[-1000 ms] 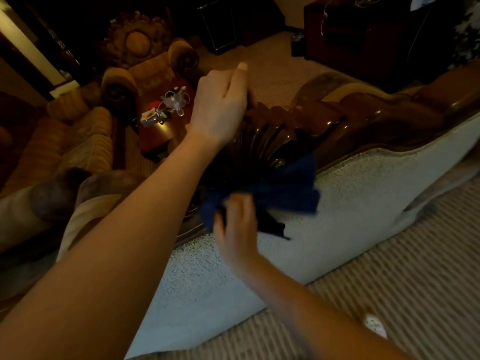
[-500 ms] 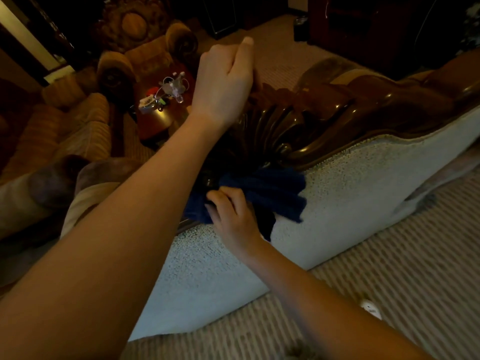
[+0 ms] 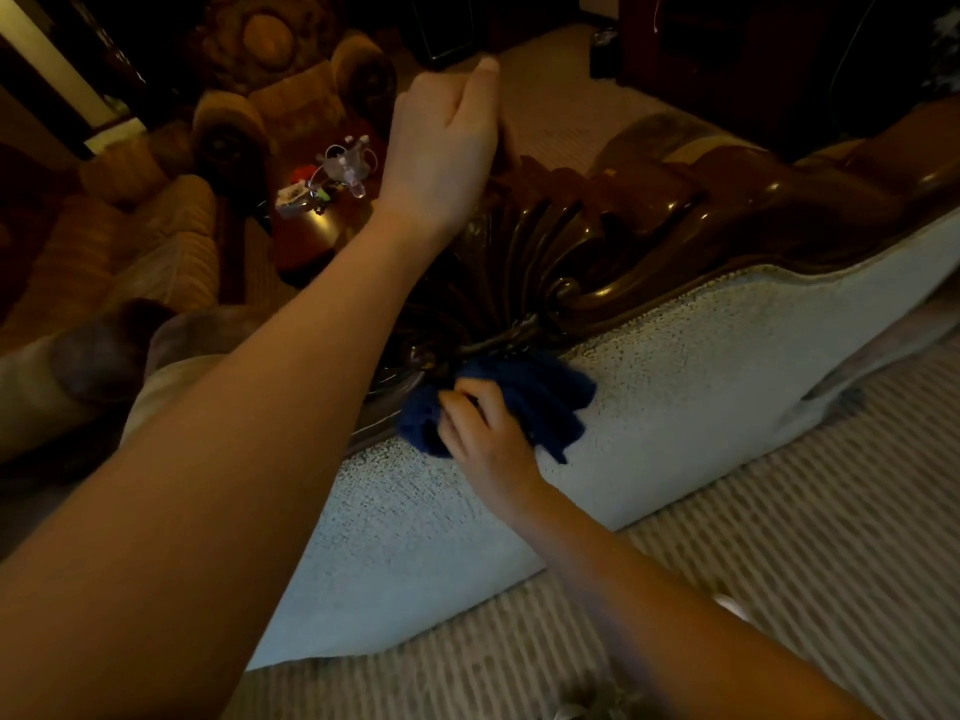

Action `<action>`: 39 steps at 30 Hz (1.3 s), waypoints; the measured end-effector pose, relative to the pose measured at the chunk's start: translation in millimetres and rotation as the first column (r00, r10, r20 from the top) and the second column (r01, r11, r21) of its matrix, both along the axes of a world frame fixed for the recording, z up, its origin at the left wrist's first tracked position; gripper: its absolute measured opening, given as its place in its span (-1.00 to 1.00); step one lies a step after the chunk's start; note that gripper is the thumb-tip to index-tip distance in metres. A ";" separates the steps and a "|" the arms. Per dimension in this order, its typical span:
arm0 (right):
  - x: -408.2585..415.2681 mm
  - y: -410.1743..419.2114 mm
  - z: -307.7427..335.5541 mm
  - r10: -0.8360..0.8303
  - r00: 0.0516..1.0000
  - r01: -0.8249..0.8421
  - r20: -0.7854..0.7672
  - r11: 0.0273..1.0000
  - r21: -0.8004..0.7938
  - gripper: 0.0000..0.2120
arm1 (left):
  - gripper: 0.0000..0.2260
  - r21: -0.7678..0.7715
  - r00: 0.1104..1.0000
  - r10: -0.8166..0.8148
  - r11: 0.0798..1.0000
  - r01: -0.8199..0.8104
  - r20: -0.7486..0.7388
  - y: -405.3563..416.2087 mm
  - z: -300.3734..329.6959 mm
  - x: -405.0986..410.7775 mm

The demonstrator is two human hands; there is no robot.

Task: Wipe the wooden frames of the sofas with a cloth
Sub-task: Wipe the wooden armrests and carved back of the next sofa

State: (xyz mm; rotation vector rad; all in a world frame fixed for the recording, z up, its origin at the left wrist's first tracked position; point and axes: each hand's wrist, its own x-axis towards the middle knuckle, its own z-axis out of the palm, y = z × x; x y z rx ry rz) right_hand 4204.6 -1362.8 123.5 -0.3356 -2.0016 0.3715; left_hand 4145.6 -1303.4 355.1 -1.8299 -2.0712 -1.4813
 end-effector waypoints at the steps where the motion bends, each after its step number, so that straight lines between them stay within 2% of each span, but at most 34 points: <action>1: 4.9 0.8 -0.5 0.001 0.999 -0.004 -0.032 0.997 -0.083 -0.83 | -0.46 0.009 1.000 0.010 1.000 -0.010 -0.007 0.2 0.2 -0.1; 4: 14.7 9.4 41.8 -0.082 0.963 0.006 -0.256 0.959 -0.283 -0.86 | -0.46 0.016 1.000 0.022 1.000 -0.021 -0.016 -0.1 -0.3 0.2; 8: 8.6 35.6 96.9 -0.152 0.889 0.066 -0.431 0.976 -0.208 -0.86 | -0.48 0.013 1.000 0.014 1.000 -0.014 -0.017 -1.8 -0.5 1.0; 11: 5.1 36.7 72.5 -0.185 0.906 0.153 -0.380 0.982 -0.113 -0.87 | -0.48 0.018 1.000 0.018 1.000 -0.018 -0.010 -2.4 -0.1 0.7; 14: 14.7 26.2 16.3 -0.188 0.957 0.173 -0.222 0.981 -0.083 -0.84 | -0.47 0.021 0.999 0.029 0.999 -0.029 -0.022 -2.0 -0.4 0.0; 16: 23.0 23.2 0.2 -0.144 0.979 0.119 -0.147 0.978 -0.170 -0.86 | -0.47 0.034 0.999 0.030 0.999 -0.029 -0.023 -1.7 -1.2 -0.4; 18: 28.4 29.0 11.7 -0.115 0.981 0.068 -0.157 0.959 -0.275 -0.90 | -0.48 0.046 0.999 0.033 0.998 -0.032 -0.021 -1.7 -1.2 -0.8; 20: 33.5 42.3 39.4 -0.218 0.943 0.117 -0.252 0.925 -0.362 -0.86 | -0.49 0.054 0.999 0.037 0.998 -0.036 -0.024 -2.0 -1.8 -0.1; 22: 38.2 63.6 64.9 -0.383 0.865 0.210 -0.324 0.864 -0.458 -0.82 | -0.50 0.054 0.999 0.042 0.998 -0.040 -0.028 -1.8 -1.8 0.0; 24: 38.6 78.3 80.0 -0.484 0.803 0.249 -0.347 0.802 -0.542 -0.76 | -0.50 0.060 0.999 0.044 0.997 -0.043 -0.024 -0.8 -2.1 -1.3; 26: 33.0 72.6 81.3 -0.526 0.783 0.264 -0.332 0.764 -0.588 -0.74 | -0.49 0.073 0.999 0.041 0.997 -0.040 -0.011 0.6 -2.7 -2.8; 28: 24.0 49.5 70.9 -0.483 0.806 0.225 -0.341 0.784 -0.578 -0.77 | -0.48 0.076 0.999 0.034 0.997 -0.033 -0.013 0.9 -2.8 -4.1; 31: 12.3 6.9 41.2 -0.232 0.951 0.125 -0.203 0.891 -0.436 -0.82 | -0.41 0.077 0.999 0.004 0.997 -0.001 -0.044 0.8 -3.6 -6.0; 33: 9.3 -2.3 26.4 -0.149 0.980 0.104 -0.129 0.947 -0.303 -0.82 | -0.36 0.077 0.998 0.006 0.997 -0.002 -0.061 0.7 -4.5 -6.9; 34: 10.1 3.0 25.0 -0.153 0.979 0.109 -0.131 0.949 -0.295 -0.82 | -0.36 0.075 0.998 0.014 0.997 -0.009 -0.065 0.6 -4.7 -7.1; 36: 19.0 22.6 29.4 -0.269 0.948 0.188 -0.172 0.905 -0.381 -0.84 | -0.37 0.077 0.998 0.009 0.997 -0.004 -0.064 0.4 -5.6 -5.6; 37: 25.7 36.1 32.0 -0.372 0.910 0.251 -0.184 0.846 -0.471 -0.84 | -0.38 0.078 0.998 0.007 0.997 -0.002 -0.063 0.2 -5.5 -4.5; 39: 36.8 64.3 37.2 -0.562 0.807 0.294 -0.182 0.648 -0.702 -0.83 | -0.44 0.087 0.998 0.016 0.996 -0.011 -0.058 0.2 -5.0 -3.9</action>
